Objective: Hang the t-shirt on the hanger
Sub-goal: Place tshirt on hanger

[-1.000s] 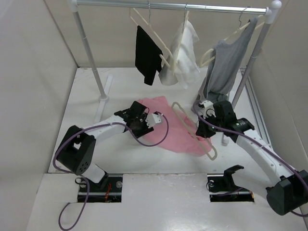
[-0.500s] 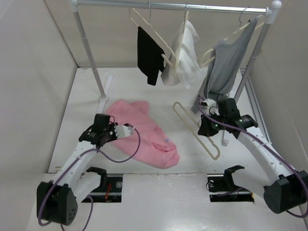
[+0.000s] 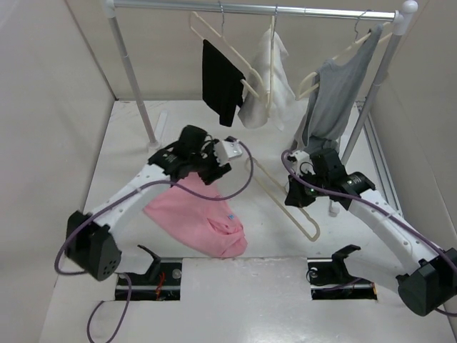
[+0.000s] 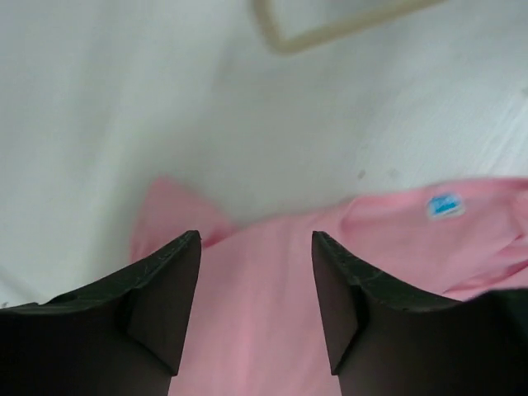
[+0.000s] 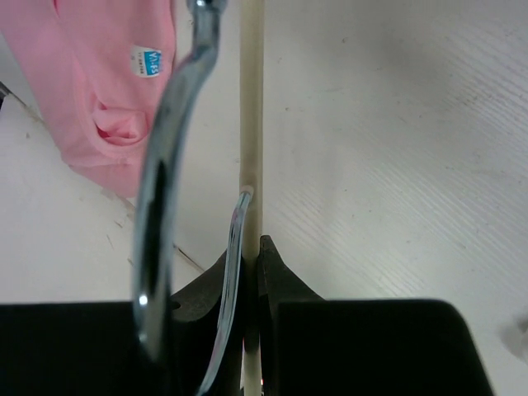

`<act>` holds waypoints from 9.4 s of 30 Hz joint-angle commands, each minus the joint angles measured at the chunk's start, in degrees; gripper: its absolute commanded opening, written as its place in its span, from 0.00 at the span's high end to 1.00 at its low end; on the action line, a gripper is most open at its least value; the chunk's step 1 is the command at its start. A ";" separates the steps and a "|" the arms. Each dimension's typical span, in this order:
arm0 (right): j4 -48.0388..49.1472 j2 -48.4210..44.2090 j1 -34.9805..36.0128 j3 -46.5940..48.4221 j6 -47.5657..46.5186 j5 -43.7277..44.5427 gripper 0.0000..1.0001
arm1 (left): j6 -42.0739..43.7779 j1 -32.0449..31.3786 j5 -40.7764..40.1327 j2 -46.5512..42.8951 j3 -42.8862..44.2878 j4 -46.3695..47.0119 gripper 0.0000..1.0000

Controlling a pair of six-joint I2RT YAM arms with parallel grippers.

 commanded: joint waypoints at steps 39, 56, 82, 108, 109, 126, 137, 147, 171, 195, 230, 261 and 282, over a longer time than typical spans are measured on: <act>5.10 -1.65 14.64 1.31 6.79 9.35 1.00 | -17.03 -7.84 -13.84 11.52 -4.26 -5.13 1.00; 14.85 -0.68 23.44 -3.96 6.35 -1.47 1.00 | -22.65 -7.31 -12.70 6.77 1.73 -8.03 1.00; 21.88 1.86 24.49 -7.48 11.18 2.57 1.00 | -23.70 -7.84 -12.26 4.40 4.54 -9.09 1.00; 33.13 22.69 22.21 6.58 13.02 -0.86 1.00 | -24.24 -7.84 -8.30 2.46 6.21 -9.44 1.00; 33.14 23.31 20.99 6.58 13.55 -0.86 1.00 | -24.24 -7.84 -7.61 2.99 6.21 -9.44 1.00; 43.51 29.99 20.09 13.17 12.68 -1.21 1.00 | -20.54 -8.46 -5.05 1.94 -1.25 -9.26 1.00; 49.75 35.53 17.02 14.57 11.71 -4.19 1.00 | -18.17 -8.46 2.95 -3.51 1.20 -12.34 1.00; 49.75 30.70 17.72 9.49 7.67 -0.69 1.00 | -10.63 -8.46 0.14 -6.93 -1.43 -19.02 0.54; 44.65 21.38 26.07 5.18 -0.77 6.61 1.00 | 26.38 -5.57 -6.57 -12.49 -2.07 -8.28 0.19; 41.22 13.47 27.65 2.81 -3.58 9.33 1.00 | 30.96 7.17 -1.45 -6.86 1.28 -13.54 0.18; 39.64 11.01 27.65 0.69 -2.35 14.44 1.00 | 37.28 33.73 9.17 -13.35 -2.14 -23.23 1.00; 36.83 8.01 28.18 -0.36 -4.28 18.30 1.00 | 53.21 33.12 9.35 -28.64 -10.85 -27.74 0.21; 36.83 17.34 30.91 10.89 -8.24 16.72 1.00 | 43.18 15.04 19.56 -7.22 12.97 -29.56 0.15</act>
